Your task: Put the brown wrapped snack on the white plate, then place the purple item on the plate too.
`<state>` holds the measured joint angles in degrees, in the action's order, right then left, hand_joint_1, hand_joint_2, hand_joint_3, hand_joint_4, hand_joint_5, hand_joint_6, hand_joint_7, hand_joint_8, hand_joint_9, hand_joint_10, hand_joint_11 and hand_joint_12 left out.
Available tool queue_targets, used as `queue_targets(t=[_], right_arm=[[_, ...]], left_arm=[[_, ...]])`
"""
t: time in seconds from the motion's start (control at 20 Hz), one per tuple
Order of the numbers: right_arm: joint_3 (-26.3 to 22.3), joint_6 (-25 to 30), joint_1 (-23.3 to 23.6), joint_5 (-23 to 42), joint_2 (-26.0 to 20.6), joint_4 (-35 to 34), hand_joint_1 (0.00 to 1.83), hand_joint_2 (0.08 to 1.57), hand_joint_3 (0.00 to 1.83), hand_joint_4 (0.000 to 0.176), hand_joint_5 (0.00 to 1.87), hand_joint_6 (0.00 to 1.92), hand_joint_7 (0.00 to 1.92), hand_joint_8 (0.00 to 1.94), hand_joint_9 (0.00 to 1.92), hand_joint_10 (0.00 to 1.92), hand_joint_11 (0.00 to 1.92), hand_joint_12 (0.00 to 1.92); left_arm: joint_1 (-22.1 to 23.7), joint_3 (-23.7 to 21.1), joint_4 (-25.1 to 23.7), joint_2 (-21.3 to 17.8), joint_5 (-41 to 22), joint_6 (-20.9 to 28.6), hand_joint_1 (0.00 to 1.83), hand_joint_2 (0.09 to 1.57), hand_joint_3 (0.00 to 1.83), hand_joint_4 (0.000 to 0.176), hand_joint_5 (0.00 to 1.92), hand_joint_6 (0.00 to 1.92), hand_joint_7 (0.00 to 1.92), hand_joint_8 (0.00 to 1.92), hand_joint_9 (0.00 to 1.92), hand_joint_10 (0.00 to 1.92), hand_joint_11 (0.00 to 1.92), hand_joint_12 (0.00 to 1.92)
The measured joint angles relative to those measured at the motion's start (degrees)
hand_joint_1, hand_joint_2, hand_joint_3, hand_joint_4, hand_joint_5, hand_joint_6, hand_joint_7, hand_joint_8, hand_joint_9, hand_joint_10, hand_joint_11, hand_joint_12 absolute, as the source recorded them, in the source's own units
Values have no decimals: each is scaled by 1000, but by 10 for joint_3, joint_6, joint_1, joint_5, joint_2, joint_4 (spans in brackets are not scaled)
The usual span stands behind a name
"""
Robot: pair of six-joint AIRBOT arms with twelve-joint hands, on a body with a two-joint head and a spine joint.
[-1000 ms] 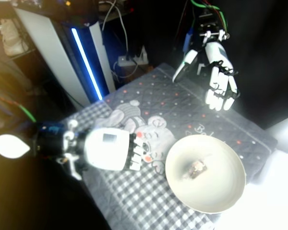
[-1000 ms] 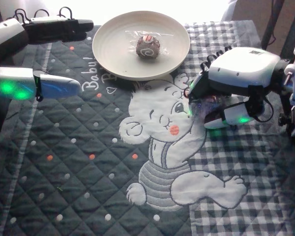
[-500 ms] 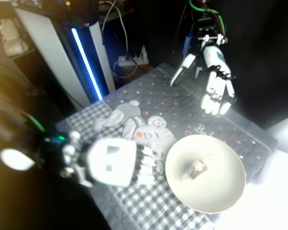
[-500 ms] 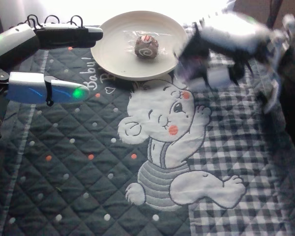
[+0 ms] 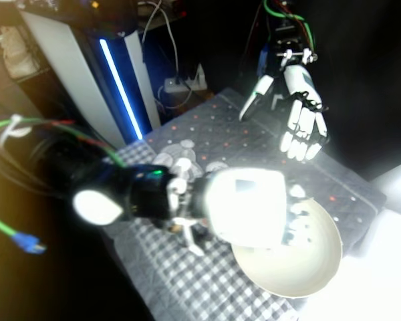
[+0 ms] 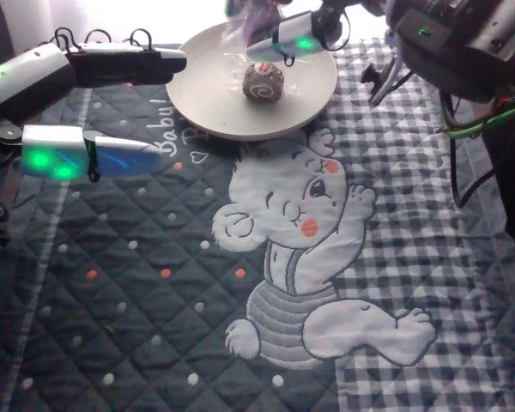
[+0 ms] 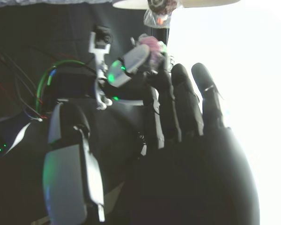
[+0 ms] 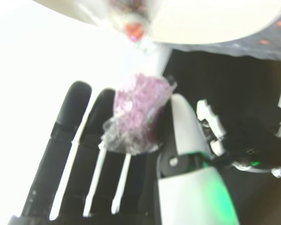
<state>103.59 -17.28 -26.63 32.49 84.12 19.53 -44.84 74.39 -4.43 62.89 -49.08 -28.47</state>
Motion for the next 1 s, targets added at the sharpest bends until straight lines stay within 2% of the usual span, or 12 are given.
queue_targets(t=[0.1,0.3,0.35,0.4,0.55,0.6,0.65,0.7,0.75,0.8,0.95,1.0], right_arm=[[0,0,-1,-15,-1,3,665,720,2,176,2,0,78,0,256,2,8,1186],[-21,0,-1,-12,-13,16,673,769,3,176,0,0,2,0,123,2,0,991],[-39,1,-1,-7,-29,22,678,771,1,176,0,0,25,3,111,1,0,876],[-61,1,-1,6,-49,26,680,777,0,176,0,0,21,1,10,0,0,182],[-128,1,-1,56,-118,7,724,769,0,176,0,0,9,1,0,0,0,12],[-150,1,-1,84,-145,-2,698,811,0,176,0,0,1,0,0,0,0,767],[-179,-1,-1,111,-177,-22,694,800,0,176,4,1,0,0,0,0,0,30],[-204,-15,-5,130,-202,-30,694,800,0,176,4,1,0,0,0,0,0,30],[-274,-58,-71,224,-263,-81,891,818,1,176,11,2,40,12,0,0,0,0],[-279,-60,-80,232,-267,-86,891,818,1,176,11,2,40,12,0,0,0,0],[-339,-67,-247,346,-317,-211,749,769,0,176,0,0,89,24,0,0,0,0],[-358,-67,-301,398,-331,-265,712,726,0,176,13,1,117,10,42,7,0,0]], left_arm=[[2,0,2,0,-5,5,690,925,1,34,469,1,489,0,439,1,0,907],[-5,-2,11,-1,-15,7,681,906,0,53,472,1,536,7,494,12,0,722],[-7,-6,17,-5,-17,7,692,913,1,40,484,3,550,6,497,8,0,675],[-13,-15,23,-14,-28,7,701,926,2,27,490,1,546,3,485,3,0,897],[-39,-42,56,-45,-89,8,709,928,1,36,479,5,546,0,484,2,0,996],[-56,-58,73,-63,-116,8,690,935,2,23,475,3,547,1,493,5,0,1011],[-75,-76,91,-81,-162,7,837,917,0,0,496,9,566,6,533,19,3,1011],[-91,-86,100,-90,-195,8,837,917,0,0,496,9,566,6,533,19,3,1011],[-137,-109,138,-105,-285,8,826,948,6,0,449,1,526,2,473,3,0,1033],[-142,-111,143,-106,-291,8,826,948,6,0,449,1,526,2,473,3,0,1033],[-209,-151,190,-122,-384,8,754,981,6,0,394,0,502,0,489,7,0,1087],[-237,-164,200,-127,-417,10,694,995,7,20,393,1,507,3,513,17,0,1203]])
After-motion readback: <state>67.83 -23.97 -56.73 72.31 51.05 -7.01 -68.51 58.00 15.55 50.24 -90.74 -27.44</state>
